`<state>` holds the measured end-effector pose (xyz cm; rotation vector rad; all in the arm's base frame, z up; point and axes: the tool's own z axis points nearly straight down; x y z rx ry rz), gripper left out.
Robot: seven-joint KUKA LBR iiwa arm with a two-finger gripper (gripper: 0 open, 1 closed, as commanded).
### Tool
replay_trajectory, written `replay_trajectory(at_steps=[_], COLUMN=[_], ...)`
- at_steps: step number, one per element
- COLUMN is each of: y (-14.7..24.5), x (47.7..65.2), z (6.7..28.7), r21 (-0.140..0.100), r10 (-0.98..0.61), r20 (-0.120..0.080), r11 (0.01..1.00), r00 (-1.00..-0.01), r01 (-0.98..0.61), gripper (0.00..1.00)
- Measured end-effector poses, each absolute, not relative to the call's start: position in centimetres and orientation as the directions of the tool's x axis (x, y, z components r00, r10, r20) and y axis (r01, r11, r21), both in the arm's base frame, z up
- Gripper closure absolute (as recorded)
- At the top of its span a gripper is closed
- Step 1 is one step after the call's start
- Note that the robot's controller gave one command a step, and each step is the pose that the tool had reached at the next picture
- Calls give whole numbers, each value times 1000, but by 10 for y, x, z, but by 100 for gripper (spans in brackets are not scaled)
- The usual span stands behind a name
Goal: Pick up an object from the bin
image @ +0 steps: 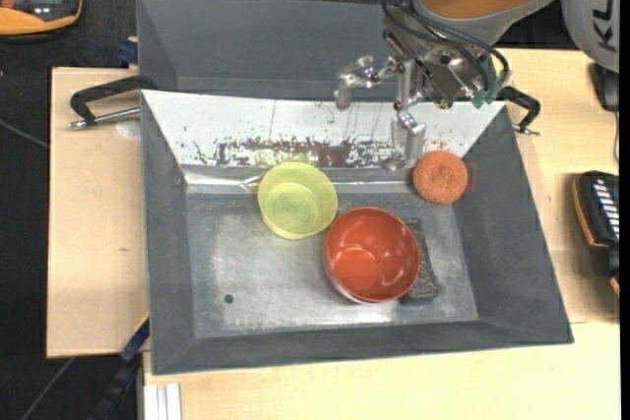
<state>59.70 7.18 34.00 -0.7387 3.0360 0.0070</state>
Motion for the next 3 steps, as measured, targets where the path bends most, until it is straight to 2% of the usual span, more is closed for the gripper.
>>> replay_trajectory(at_steps=[1, 2, 3], y=[85, 59, 59], x=[579, 590, 592], z=[203, 88, 93], r21=[-2, 3, 1], r10=[-712, -584, -585], r20=[-16, -14, -19], r11=[702, 812, 811], r00=[-702, -812, -811], r01=[-712, -584, -585], gripper=[0, 0, 100])
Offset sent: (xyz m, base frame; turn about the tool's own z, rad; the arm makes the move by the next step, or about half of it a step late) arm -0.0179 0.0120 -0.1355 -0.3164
